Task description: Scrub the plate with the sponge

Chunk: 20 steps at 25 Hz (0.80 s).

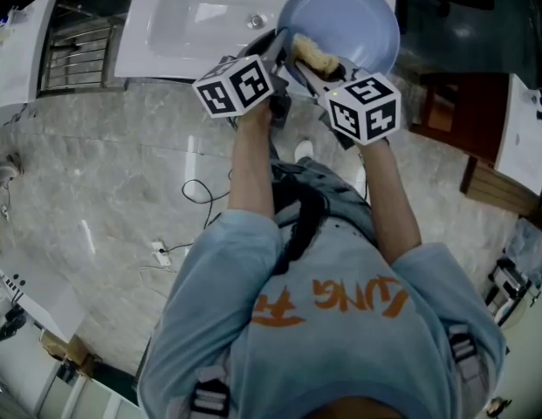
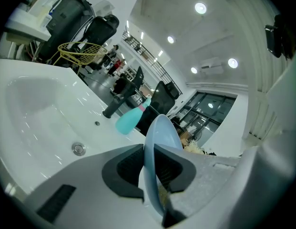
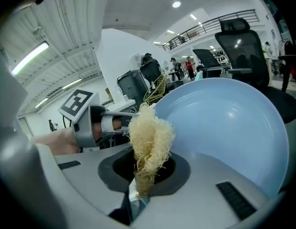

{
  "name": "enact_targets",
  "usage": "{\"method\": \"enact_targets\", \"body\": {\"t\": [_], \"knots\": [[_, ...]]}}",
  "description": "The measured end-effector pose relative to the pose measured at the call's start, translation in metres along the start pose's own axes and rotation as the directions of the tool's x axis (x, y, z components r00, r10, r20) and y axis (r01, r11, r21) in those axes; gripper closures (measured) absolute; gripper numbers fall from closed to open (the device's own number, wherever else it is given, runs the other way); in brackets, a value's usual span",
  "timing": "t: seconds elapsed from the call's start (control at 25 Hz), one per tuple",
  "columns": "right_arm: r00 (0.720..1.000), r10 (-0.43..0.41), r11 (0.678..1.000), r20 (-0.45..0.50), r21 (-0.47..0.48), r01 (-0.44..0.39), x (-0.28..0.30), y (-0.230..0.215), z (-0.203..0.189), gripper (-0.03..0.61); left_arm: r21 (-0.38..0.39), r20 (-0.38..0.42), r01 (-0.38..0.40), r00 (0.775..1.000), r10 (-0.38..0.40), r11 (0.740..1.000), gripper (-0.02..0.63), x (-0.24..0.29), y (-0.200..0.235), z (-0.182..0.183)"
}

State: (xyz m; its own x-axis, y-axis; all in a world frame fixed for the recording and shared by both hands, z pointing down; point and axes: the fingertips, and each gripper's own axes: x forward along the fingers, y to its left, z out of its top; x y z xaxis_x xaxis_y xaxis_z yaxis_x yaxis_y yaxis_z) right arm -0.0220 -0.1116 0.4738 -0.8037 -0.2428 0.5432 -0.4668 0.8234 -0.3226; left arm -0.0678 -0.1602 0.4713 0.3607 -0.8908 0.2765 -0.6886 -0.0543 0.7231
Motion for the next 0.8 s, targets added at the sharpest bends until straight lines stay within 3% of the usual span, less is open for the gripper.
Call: {"method": "enact_targets", "body": {"t": [0.28,0.8], "knots": [[0.999,-0.033,0.999,-0.038,-0.003,0.033,0.011,-0.011,-0.004,0.545,0.0,0.003,0.004,1.0,-0.004,1.0,0.568,-0.006,0.002,0.006],[0.989,-0.151,0.988,-0.003,0.04,0.151,-0.015,-0.052,-0.002,0.543,0.003,0.016,0.039,0.999,-0.039,0.999,0.568,-0.011,-0.005,0.016]]}}
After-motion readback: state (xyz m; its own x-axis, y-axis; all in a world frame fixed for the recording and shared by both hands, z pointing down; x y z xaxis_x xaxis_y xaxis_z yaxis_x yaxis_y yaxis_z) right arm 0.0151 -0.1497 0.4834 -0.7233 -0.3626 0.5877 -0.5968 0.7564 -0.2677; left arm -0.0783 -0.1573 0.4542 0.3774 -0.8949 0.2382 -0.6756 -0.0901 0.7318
